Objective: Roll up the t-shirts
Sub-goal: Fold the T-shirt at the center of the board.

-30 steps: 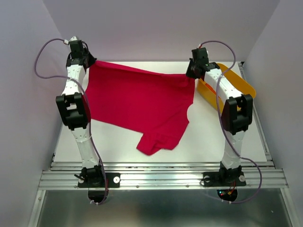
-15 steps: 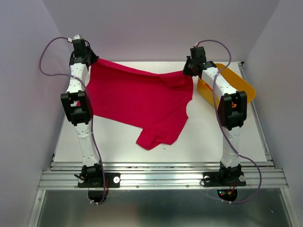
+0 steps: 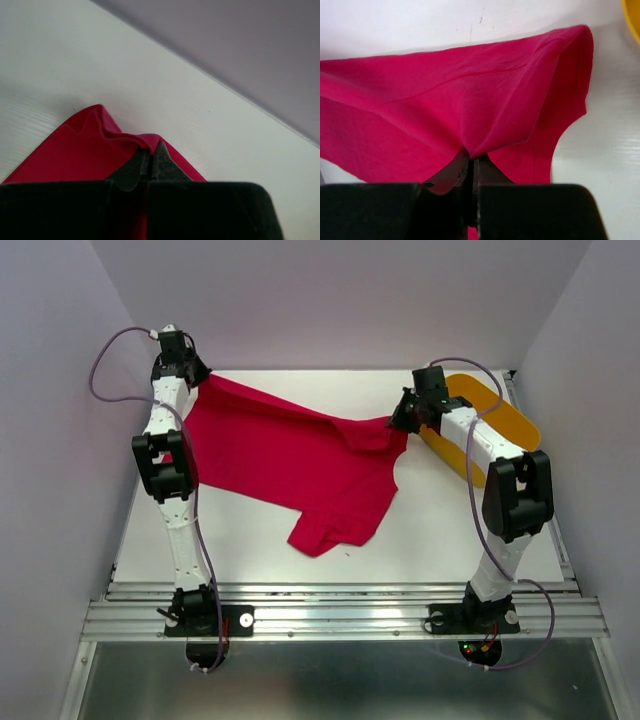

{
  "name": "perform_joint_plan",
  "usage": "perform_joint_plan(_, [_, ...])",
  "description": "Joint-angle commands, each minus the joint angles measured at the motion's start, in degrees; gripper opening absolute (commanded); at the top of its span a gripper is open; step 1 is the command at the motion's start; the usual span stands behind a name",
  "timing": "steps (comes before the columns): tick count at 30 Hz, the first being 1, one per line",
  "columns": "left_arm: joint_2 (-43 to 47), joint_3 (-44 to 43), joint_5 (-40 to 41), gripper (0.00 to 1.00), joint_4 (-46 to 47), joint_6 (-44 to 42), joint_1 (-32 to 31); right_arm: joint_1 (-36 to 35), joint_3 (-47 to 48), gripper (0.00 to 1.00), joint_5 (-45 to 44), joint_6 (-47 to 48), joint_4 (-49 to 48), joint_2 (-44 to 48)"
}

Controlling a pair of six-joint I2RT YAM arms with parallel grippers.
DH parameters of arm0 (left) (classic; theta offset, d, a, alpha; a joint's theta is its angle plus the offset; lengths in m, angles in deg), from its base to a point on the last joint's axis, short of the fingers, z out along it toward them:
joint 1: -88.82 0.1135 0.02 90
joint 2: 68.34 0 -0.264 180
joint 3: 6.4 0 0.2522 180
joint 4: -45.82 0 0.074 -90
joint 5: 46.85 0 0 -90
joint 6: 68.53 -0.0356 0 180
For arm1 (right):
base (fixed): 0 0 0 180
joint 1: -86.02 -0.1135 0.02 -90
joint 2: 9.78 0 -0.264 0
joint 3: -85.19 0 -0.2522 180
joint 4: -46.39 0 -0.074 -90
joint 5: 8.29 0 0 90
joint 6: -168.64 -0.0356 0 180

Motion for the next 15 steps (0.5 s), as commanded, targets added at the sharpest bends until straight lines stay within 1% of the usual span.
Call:
perform_joint_plan(1, [0.2, -2.5, 2.8, 0.00, -1.2, -2.7, 0.9, -0.4, -4.5, 0.01, 3.0, -3.1, -4.9, 5.3])
perform_joint_plan(9, [-1.9, -2.2, 5.7, 0.00, -3.0, -5.0, 1.1, -1.4, -8.7, 0.01, 6.0, -3.5, -5.6, 6.5])
perform_joint_plan(12, [-2.5, -2.8, 5.1, 0.00, -2.8, -5.0, 1.1, -1.4, -9.4, 0.01, 6.5, -3.8, -5.8, 6.6])
perform_joint_plan(15, [-2.9, -5.4, 3.7, 0.00, -2.3, -4.9, 1.0, -1.4, -8.5, 0.01, 5.7, -4.0, -6.2, 6.4])
